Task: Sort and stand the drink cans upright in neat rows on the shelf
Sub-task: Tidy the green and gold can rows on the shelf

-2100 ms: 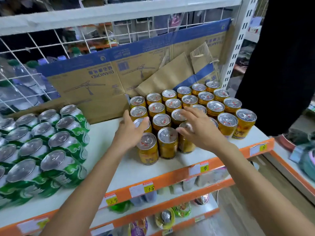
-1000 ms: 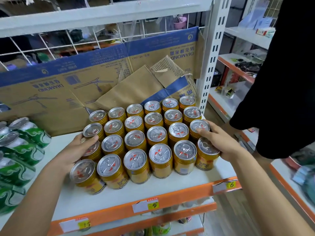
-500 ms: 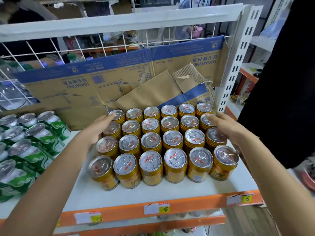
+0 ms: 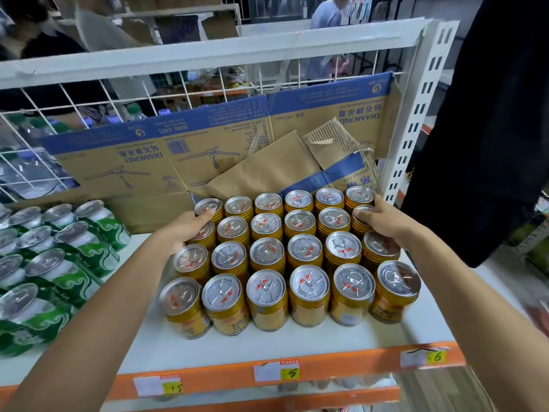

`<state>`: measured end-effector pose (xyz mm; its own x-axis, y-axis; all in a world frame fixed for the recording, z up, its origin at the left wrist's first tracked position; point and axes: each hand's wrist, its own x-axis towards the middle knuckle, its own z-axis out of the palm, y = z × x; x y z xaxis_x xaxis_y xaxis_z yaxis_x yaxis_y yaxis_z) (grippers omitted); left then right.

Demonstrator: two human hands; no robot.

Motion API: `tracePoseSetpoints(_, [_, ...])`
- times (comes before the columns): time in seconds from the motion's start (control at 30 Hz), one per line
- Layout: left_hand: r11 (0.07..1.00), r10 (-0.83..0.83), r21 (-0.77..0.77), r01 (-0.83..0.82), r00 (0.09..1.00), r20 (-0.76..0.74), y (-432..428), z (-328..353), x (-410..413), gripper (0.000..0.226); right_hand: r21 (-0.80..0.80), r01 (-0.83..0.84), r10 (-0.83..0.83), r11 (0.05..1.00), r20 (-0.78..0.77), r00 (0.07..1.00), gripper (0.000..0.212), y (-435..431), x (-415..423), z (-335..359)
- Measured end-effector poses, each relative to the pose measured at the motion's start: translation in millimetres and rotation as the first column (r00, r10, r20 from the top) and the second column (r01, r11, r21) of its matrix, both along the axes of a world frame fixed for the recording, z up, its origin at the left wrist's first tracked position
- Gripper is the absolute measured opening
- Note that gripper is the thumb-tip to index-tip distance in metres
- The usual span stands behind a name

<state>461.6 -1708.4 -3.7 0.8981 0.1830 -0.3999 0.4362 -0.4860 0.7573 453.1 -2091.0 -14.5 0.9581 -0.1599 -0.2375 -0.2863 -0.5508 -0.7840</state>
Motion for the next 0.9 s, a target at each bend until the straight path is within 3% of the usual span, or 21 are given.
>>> tracePoseSetpoints(0.1, [0.966, -0.034, 0.257, 0.021, 0.998, 0.047, 1.2, 0.9, -6.0, 0.068, -0.185, 0.014, -0.003, 0.983, 0.062, 0.998, 0.057, 3.4, -0.9, 4.6])
tracePoseSetpoints(0.17, [0.898, -0.108, 0.439, 0.024, 0.980, 0.167, -1.2, 2.9, -17.9, 0.073, -0.368, 0.047, 0.020, 0.928, 0.176, 0.984, 0.057, 9.5, -7.0, 10.4])
tracePoseSetpoints(0.23, [0.833, -0.247, 0.552, 0.041, 0.920, 0.304, -8.1, 9.9, -41.5, 0.072, -0.516, 0.021, 0.131, 0.856, 0.256, 0.958, 0.061, 26.4, -23.2, 21.2])
tracePoseSetpoints(0.3, [0.780, -0.432, 0.610, 0.138, 0.824, 0.366, -15.9, 18.9, -71.4, 0.069, -0.583, -0.137, 0.350, 0.801, 0.269, 0.897, 0.063, 52.8, -48.9, 35.5])
tracePoseSetpoints(0.37, [0.692, -0.595, 0.676, 0.253, 0.729, 0.338, -17.8, 24.1, -101.9, 0.074, -0.600, -0.326, 0.555, 0.731, 0.246, 0.794, 0.073, 83.3, -79.6, 46.5])
tracePoseSetpoints(0.43, [0.576, -0.707, 0.751, 0.322, 0.658, 0.260, -10.4, 24.3, -130.0, 0.084, -0.654, -0.458, 0.704, 0.602, 0.165, 0.690, 0.090, 114.2, -106.4, 48.8])
tracePoseSetpoints(0.5, [0.464, -0.760, 0.826, 0.320, 0.622, 0.186, 1.1, 16.5, -149.2, 0.090, -0.727, -0.513, 0.783, 0.457, 0.055, 0.620, 0.103, 140.9, -124.2, 43.8])
tracePoseSetpoints(0.6, [0.320, -0.770, 0.903, 0.287, 0.635, 0.071, 7.8, -0.3, -163.0, 0.099, -0.815, -0.472, 0.798, 0.336, -0.021, 0.603, 0.113, 172.4, -138.3, 30.8])
tracePoseSetpoints(0.73, [0.333, -0.747, 0.895, 0.297, 0.663, 0.058, -1.2, -18.2, -161.8, 0.096, -0.838, -0.436, 0.754, 0.329, -0.044, 0.655, 0.102, 184.4, -139.6, 13.2])
tracePoseSetpoints(0.9, [0.385, -0.748, 0.893, 0.234, 0.645, 0.153, 0.1, -23.5, -156.6, 0.098, -0.845, -0.425, 0.744, 0.324, -0.049, 0.666, 0.103, 187.1, -137.9, 10.5])
